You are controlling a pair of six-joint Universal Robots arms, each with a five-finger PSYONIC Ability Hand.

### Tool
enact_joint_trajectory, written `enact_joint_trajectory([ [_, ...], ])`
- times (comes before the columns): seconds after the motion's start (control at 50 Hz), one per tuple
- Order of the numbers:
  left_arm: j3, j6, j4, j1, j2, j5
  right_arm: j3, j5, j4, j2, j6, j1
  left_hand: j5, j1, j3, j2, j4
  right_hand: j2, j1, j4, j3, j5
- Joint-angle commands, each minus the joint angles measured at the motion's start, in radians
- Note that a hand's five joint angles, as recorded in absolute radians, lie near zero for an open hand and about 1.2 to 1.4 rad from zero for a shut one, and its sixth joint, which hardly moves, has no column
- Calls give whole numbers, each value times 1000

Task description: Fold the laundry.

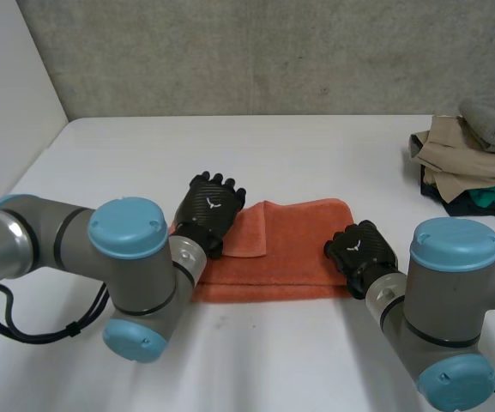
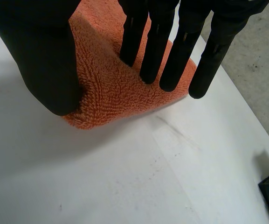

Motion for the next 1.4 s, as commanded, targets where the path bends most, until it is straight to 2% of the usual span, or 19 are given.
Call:
enact_joint_trajectory([
  [0.02,102,1,2,32,-104,-21,-2,-1,-1,2,1,-1,39,44,46,46,42,110,168,115,108,116],
  [0.08,188,-1,5,64,-146,-89,-2,-1,-1,2,0,-5,68,73,76,75,71,131,188,135,128,136],
  [0.1,229,-2,5,99,-160,-169,-2,1,-1,2,0,-7,88,94,96,96,91,136,194,141,134,142],
  [0.18,259,-2,0,161,-160,-334,-5,4,-1,2,0,-9,92,97,99,99,95,148,206,153,146,154],
  [0.3,153,-5,-1,134,-111,-253,-7,6,-1,2,-2,-12,83,88,90,90,86,350,408,354,348,356],
  [0.38,29,-10,-1,121,10,-195,-8,7,-1,2,-23,-13,80,85,87,87,83,678,736,682,676,683],
  [0.42,-55,-16,2,121,81,-183,-10,15,5,-2,-51,-13,77,82,84,84,80,679,736,683,677,684],
  [0.5,-154,-27,5,123,181,-176,3,61,8,-15,-204,-25,71,76,79,78,74,679,736,683,677,684],
  [0.56,-223,-39,10,124,257,-175,-2,171,-1,-35,-403,-48,65,70,73,73,68,679,736,683,677,684],
  [0.62,-272,-53,16,124,308,-173,-37,219,-27,-54,-484,-50,59,65,67,67,62,679,736,683,677,684],
  [0.74,-298,-62,14,123,354,-173,-88,92,-145,-38,-447,-1,45,50,52,52,48,679,736,683,677,684],
  [0.82,-300,-63,14,121,365,-173,-91,-94,-270,11,-445,172,45,50,52,52,48,679,736,683,677,684],
  [0.94,-298,-68,14,115,368,-175,-37,-198,-284,43,-428,260,42,47,49,49,45,679,736,683,677,684],
  [1.06,-277,-97,16,75,366,-175,59,-307,-287,15,-314,257,39,44,46,46,42,679,736,683,677,684],
  [1.1,-263,-103,17,63,363,-175,65,-320,-281,-26,-249,232,33,38,40,40,36,227,285,232,225,233],
  [1.12,-252,-108,17,58,360,-175,78,-324,-273,-81,-175,187,30,35,38,37,33,-342,-284,-338,-344,-336],
  [1.14,-232,-117,17,43,357,-175,81,-323,-265,-104,-131,162,24,29,32,32,27,-543,-485,-539,-545,-537],
  [1.28,-123,-172,17,-44,302,-176,61,-329,-161,-218,307,1,21,26,29,29,24,-543,-485,-539,-545,-537],
  [1.4,16,-234,5,-133,189,-166,-5,-335,-35,-247,495,-87,9,15,17,17,12,-543,-485,-539,-545,-537],
])
